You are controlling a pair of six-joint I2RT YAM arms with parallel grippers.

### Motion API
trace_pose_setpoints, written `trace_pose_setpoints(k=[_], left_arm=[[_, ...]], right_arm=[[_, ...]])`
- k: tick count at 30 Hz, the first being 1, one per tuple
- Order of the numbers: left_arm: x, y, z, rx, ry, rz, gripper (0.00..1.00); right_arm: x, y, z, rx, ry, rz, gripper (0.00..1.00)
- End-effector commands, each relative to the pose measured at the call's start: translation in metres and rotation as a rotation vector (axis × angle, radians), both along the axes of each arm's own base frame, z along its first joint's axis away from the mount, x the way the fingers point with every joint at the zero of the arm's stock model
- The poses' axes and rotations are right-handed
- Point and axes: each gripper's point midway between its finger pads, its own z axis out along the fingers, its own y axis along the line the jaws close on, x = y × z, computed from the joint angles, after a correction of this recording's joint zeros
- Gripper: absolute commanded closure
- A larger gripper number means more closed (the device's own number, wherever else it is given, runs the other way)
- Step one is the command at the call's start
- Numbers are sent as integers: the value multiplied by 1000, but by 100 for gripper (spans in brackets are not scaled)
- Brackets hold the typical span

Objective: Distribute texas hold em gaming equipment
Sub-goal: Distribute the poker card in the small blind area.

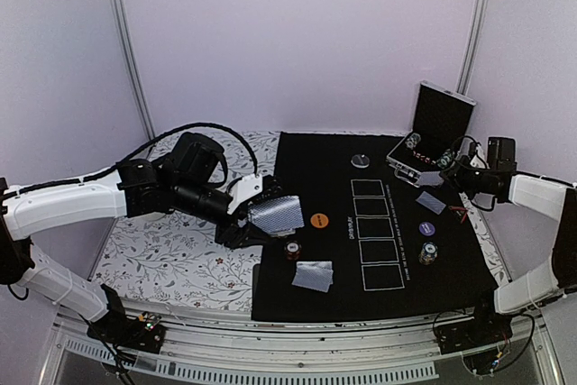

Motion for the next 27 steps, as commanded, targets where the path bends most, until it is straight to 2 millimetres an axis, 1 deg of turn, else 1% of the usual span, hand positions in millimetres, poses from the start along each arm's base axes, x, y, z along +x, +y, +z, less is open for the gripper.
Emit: trace_pose_setpoints(k=[1,4,8,12,16,20,24,25,27], left_arm=[[3,-3,12,-29,-19,-8,42],[3,-4,11,-28,-18,-11,42],[3,-4,10,-26,-15,-11,42],[3,-4,10,-25,-15,-12,42],[3,-4,10,-25,-15,-11,42],[3,-4,8,-20,-14,-12,42],[4,-3,7,-18,-16,-10,42],[3,-4,8,-18,-16,-12,42],[4,-4,6,-15,-14,-12,42]], right_arm=[[11,4,-1,-9,-52,70,98],[13,-2,-8,-28,-41,59,98],[12,-13,-29,-15,-5,36,98],[14,-14,-49,3,39,32,98],[20,-20,-69,13,82,22,98],[27,-23,-81,14,112,34,98],[20,-31,-95,-19,163,7,98],[17,-34,-97,-30,177,-4,97],[14,-40,-96,-63,195,-35,81]])
